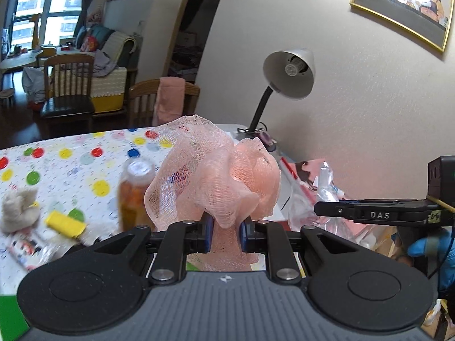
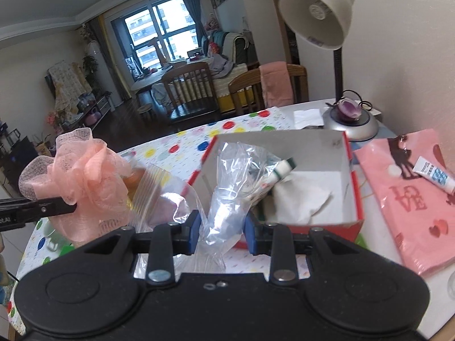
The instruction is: Organize soft objects
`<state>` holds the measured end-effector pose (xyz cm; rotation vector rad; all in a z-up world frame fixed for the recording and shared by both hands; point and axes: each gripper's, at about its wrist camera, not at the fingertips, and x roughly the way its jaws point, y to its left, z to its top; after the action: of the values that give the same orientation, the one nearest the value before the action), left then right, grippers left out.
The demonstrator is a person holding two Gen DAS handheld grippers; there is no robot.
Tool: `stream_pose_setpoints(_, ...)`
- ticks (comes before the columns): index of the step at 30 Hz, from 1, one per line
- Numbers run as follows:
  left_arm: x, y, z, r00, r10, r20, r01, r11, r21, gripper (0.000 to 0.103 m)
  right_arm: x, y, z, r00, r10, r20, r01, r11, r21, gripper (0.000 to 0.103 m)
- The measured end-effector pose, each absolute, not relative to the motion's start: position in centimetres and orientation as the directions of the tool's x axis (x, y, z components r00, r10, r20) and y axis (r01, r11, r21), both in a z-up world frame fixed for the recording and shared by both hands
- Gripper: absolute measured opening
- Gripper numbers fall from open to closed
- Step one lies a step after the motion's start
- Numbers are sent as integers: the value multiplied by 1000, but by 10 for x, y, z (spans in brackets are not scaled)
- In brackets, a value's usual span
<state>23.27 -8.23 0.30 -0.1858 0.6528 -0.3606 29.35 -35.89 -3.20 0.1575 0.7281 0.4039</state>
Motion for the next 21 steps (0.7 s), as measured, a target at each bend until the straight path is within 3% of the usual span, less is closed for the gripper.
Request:
stream_pose_setpoints(11, 294, -147, 3, 715, -380, -586, 308, 925, -224, 18, 359, -394, -20, 704, 358, -614, -319, 931, 177, 31)
stream_pose_setpoints(21, 355, -187, -21, 703, -280, -653, 266, 956, -124, 18, 421, -406, -41, 692, 318, -648, -327, 939, 111, 31)
